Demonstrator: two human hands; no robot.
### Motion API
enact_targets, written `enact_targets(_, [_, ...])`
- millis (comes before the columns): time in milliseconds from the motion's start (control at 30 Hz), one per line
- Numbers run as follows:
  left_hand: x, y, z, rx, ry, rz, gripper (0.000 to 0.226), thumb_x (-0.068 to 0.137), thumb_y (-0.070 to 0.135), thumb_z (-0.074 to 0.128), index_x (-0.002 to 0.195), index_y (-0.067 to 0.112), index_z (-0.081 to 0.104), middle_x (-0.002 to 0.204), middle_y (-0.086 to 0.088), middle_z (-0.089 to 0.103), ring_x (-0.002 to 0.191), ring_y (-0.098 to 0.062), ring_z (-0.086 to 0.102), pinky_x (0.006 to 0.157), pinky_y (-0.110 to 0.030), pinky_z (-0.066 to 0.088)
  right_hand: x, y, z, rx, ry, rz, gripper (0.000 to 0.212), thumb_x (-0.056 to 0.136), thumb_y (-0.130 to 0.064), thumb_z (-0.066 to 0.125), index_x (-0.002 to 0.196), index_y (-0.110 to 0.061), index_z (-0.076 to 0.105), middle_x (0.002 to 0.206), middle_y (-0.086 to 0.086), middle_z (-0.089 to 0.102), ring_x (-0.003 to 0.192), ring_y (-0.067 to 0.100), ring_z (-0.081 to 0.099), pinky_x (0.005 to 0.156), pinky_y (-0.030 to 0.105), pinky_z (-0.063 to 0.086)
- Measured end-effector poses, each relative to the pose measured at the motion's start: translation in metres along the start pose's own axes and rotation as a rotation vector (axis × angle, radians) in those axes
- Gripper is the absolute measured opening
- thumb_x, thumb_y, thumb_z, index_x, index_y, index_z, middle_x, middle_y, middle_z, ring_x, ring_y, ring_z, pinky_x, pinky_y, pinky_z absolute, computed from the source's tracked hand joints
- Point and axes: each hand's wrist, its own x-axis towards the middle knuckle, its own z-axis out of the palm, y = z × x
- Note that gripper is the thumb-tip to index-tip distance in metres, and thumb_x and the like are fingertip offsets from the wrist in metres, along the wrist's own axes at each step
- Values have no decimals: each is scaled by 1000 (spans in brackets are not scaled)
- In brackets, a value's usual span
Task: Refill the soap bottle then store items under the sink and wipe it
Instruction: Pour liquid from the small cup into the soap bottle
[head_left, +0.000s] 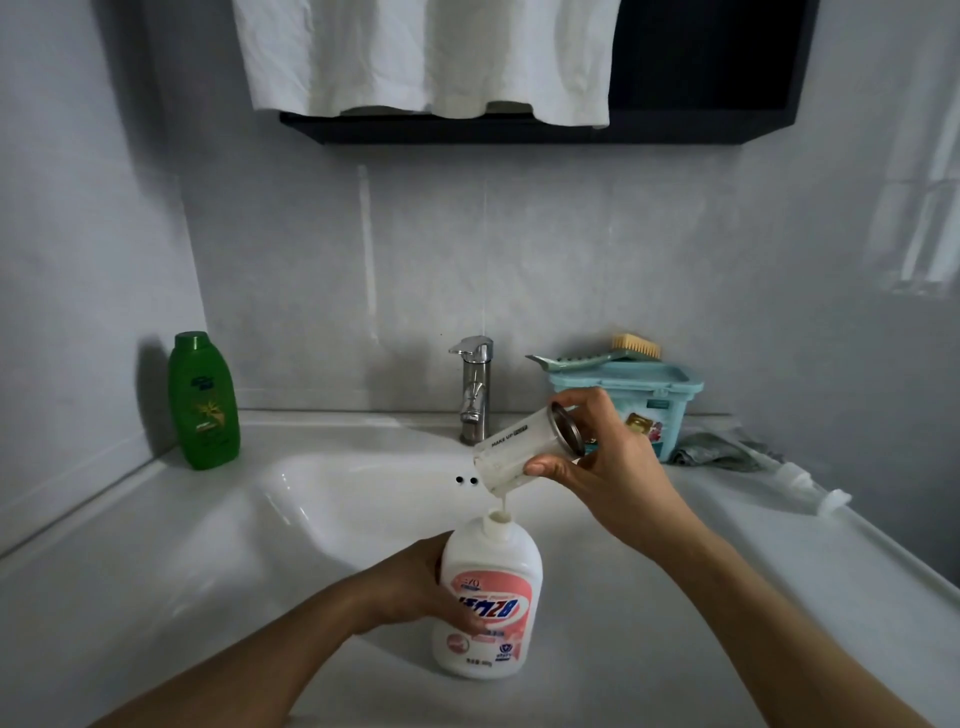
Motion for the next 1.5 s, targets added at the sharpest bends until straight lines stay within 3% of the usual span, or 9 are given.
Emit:
enact_targets(800, [-2, 5, 1, 42, -2, -1, 65, 68, 5, 82, 122, 30, 56, 112, 9, 70, 105, -6, 65, 90, -26, 54, 1, -3, 1, -9, 28, 31, 56, 61, -52, 65, 105, -32, 37, 93, -20, 49, 81, -14, 48, 69, -2, 39])
enact_targets(933, [-2, 5, 0, 38, -9, 9, 66, 68, 5, 82, 124, 29, 56, 114, 7, 70, 107, -8, 65, 93, -30, 53, 0, -5, 0, -6, 51, 35, 56, 60, -53, 64, 104, -31, 38, 89, -27, 47, 80, -17, 46, 66, -5, 35])
enact_targets(1100, [-2, 4, 0, 45, -5, 12, 66, 67, 7, 83, 123, 30, 56, 113, 8, 71, 106, -7, 65, 93, -31, 53, 0, -6, 0, -15, 52, 40, 56, 60, -53, 63, 104, -30, 38, 96, -15, 52, 80, -16, 45, 64, -6, 34])
enact_targets(1233, [-2, 4, 0, 52, -10, 8, 67, 66, 9, 84, 123, 31, 56, 113, 9, 70, 108, -9, 65, 96, -37, 52, -1, -8, 0, -21, 47, 56, 55, 62, -55, 62, 105, -31, 38, 97, -15, 51, 81, -14, 47, 66, -5, 36])
enact_targets(1500, [-1, 4, 1, 61, 16, -5, 65, 66, 5, 83, 120, 32, 57, 111, 10, 71, 105, -6, 65, 92, -29, 53, -1, -8, 1, -18, 64, 81, 55, 61, -57, 61, 105, -30, 39, 99, -11, 56, 81, -3, 51, 66, -2, 39])
